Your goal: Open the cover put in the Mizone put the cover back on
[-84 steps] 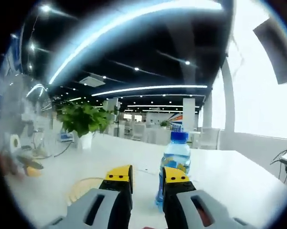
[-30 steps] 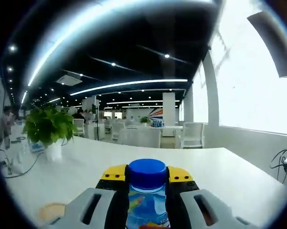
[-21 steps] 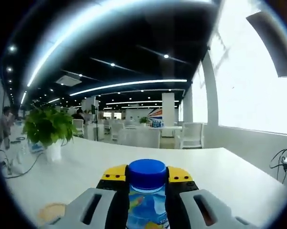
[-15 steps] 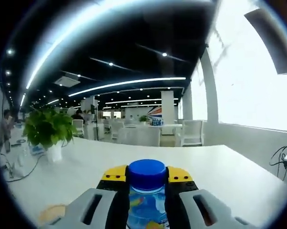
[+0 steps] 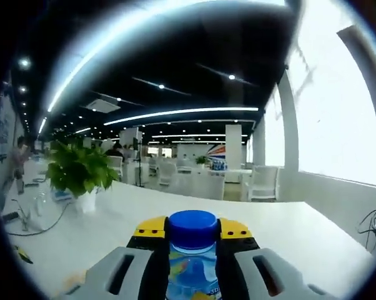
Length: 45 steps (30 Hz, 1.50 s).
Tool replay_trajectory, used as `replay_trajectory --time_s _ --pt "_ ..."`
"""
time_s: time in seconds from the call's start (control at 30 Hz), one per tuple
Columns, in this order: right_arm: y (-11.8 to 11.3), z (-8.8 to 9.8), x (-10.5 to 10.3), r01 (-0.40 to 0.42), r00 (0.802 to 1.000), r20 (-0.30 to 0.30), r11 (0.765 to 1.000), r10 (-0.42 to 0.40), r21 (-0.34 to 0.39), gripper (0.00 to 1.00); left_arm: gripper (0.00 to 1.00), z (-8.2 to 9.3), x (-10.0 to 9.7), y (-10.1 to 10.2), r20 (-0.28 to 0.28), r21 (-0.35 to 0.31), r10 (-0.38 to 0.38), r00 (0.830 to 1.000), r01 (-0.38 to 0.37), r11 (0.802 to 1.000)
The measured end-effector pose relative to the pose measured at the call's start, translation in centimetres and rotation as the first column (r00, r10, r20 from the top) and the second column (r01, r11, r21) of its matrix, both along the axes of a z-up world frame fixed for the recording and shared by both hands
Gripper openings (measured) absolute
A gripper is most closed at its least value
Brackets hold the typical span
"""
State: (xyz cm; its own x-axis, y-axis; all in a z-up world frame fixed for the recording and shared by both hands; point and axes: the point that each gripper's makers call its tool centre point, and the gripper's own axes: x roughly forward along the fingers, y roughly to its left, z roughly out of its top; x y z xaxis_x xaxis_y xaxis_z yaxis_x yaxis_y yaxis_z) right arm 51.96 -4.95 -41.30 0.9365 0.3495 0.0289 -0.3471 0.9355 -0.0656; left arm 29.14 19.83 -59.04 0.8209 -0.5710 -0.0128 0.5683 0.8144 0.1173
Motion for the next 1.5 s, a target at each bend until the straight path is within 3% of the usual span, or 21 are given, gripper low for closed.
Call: replay_trajectory --time_s 0.13,0.33,0.7,1.03,1.07,1.1,1.13,1.2,1.5 --pt "2.8 1.1 -1.2 -0.076 0.997 0.031 0.997 0.076 -0.005 0.20 0.16 0.1 0.0 0.0 0.001 -0.003 0.001 1.000 -0.001 1.000" --pt "7.3 1.4 -2.9 -0.209 0.978 0.023 0.978 0.208 0.009 0.20 0.16 0.0 0.1 0.0 0.001 -0.003 -0.003 1.000 0.003 1.000" --pt "12.8 -0.4 -5.0 -0.326 0.945 -0.003 0.945 0.326 -0.039 0.20 0.16 0.0 0.1 0.2 -0.002 -0.013 -0.004 1.000 0.004 1.000" --pt "14.9 -2.7 -5.1 -0.379 0.925 -0.042 0.925 0.378 -0.020 0.20 0.16 0.0 0.1 0.2 -0.012 -0.025 -0.012 1.000 0.012 1.000" --pt "15.0 -2.1 -5.7 -0.392 0.920 0.010 0.920 0.392 0.006 0.20 0.16 0.0 0.1 0.2 -0.012 -0.025 -0.013 1.000 0.013 1.000" --pt "14.8 -2.5 -5.5 -0.376 0.926 -0.023 0.927 0.376 -0.007 0.20 0.16 0.0 0.1 0.2 -0.012 -0.024 -0.013 1.000 0.013 1.000" --pt "14.9 -2.2 -5.5 -0.383 0.923 -0.012 0.923 0.384 0.033 0.21 0.16 -0.1 0.2 0.2 -0.012 -0.023 -0.013 1.000 0.012 1.000" --pt "14.7 -2.4 -5.5 -0.381 0.924 -0.014 0.925 0.381 0.007 0.21 0.16 -0.1 0.2 0.2 -0.013 -0.022 -0.011 1.000 0.011 1.000" --pt "14.7 -2.3 -5.5 -0.385 0.923 0.031 0.923 0.385 0.015 0.21 0.16 -0.1 0.1 0.1 -0.011 -0.016 -0.010 1.000 0.009 1.000"
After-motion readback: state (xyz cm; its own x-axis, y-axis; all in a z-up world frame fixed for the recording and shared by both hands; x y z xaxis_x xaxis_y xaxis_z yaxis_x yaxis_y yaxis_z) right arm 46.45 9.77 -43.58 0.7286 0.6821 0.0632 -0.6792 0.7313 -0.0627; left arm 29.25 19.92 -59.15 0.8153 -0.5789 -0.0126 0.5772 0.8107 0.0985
